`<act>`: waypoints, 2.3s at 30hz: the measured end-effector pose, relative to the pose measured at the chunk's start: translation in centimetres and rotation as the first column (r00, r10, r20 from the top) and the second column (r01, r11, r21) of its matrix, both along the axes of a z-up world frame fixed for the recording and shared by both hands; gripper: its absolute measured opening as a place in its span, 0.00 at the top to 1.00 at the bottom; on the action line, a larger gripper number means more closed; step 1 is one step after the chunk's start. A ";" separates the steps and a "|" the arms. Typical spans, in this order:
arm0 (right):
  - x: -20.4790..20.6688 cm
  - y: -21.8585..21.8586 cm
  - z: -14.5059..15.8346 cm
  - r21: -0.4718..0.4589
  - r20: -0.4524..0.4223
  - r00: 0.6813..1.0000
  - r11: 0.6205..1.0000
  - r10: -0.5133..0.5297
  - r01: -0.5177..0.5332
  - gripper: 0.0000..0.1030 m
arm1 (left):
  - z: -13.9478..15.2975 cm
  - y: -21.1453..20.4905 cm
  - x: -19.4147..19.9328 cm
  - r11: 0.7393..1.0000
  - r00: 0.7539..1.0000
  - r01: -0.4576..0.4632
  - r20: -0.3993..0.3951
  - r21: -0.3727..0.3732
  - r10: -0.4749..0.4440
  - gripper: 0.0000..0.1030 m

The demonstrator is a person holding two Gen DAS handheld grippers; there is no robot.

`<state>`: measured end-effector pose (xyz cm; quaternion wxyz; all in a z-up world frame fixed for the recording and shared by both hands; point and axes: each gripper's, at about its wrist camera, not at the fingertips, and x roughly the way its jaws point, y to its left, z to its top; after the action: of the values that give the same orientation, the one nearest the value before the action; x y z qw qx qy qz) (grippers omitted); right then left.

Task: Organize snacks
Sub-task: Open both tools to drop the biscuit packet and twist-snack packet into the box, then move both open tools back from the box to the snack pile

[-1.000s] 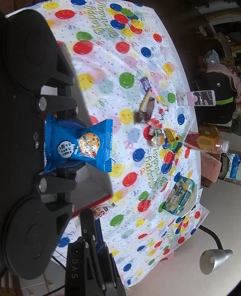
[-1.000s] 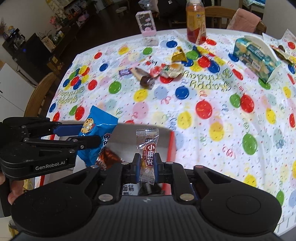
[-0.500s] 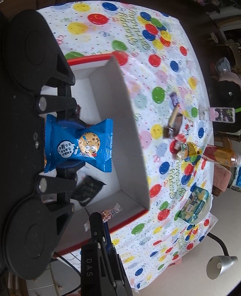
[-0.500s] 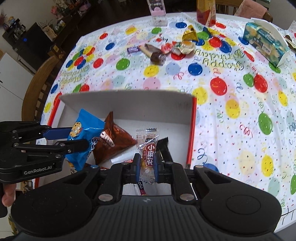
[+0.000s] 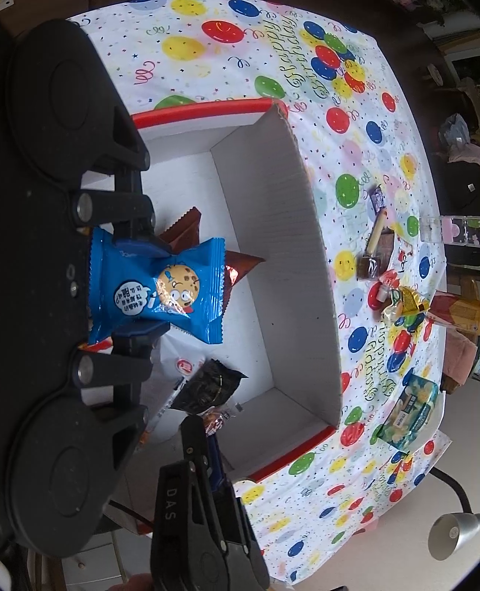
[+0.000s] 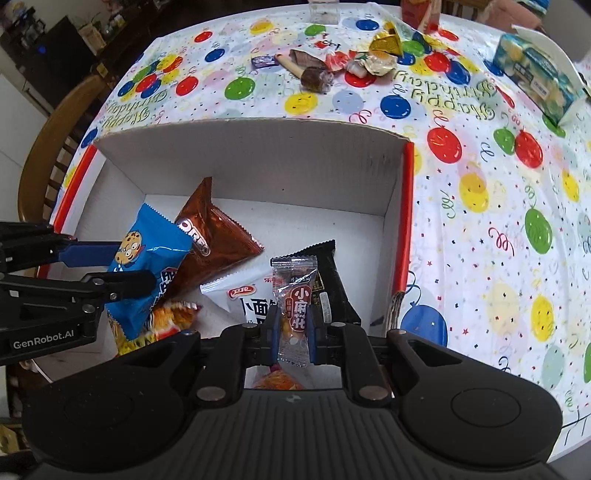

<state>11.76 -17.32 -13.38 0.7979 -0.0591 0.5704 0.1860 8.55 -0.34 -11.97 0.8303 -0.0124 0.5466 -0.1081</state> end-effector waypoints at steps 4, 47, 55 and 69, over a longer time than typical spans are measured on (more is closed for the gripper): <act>-0.2 0.3 -0.1 -0.012 0.004 1.000 1.000 0.010 -0.010 0.86 | -0.1 -0.1 -0.3 1.000 1.000 0.004 0.000 -0.001 -0.004 0.67; 1.1 -2.7 7.7 0.104 0.145 0.989 0.994 0.015 -0.031 0.32 | 6.2 -1.4 0.5 1.000 0.982 0.004 0.191 0.012 -0.006 0.14; 4.0 -4.0 9.4 0.125 0.166 0.986 0.992 -0.001 -0.020 0.26 | 7.6 -2.2 2.5 1.000 0.972 -0.001 0.234 0.004 0.000 0.03; 11.9 -4.8 10.1 0.118 0.169 0.985 0.992 0.016 -0.036 0.21 | 7.3 -1.5 9.0 0.991 0.962 -0.137 0.239 0.003 0.132 0.01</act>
<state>23.69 -22.08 -3.32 0.8427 -0.0336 0.4879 0.2250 17.57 -1.85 -4.65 0.8954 -0.0282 0.4418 -0.0465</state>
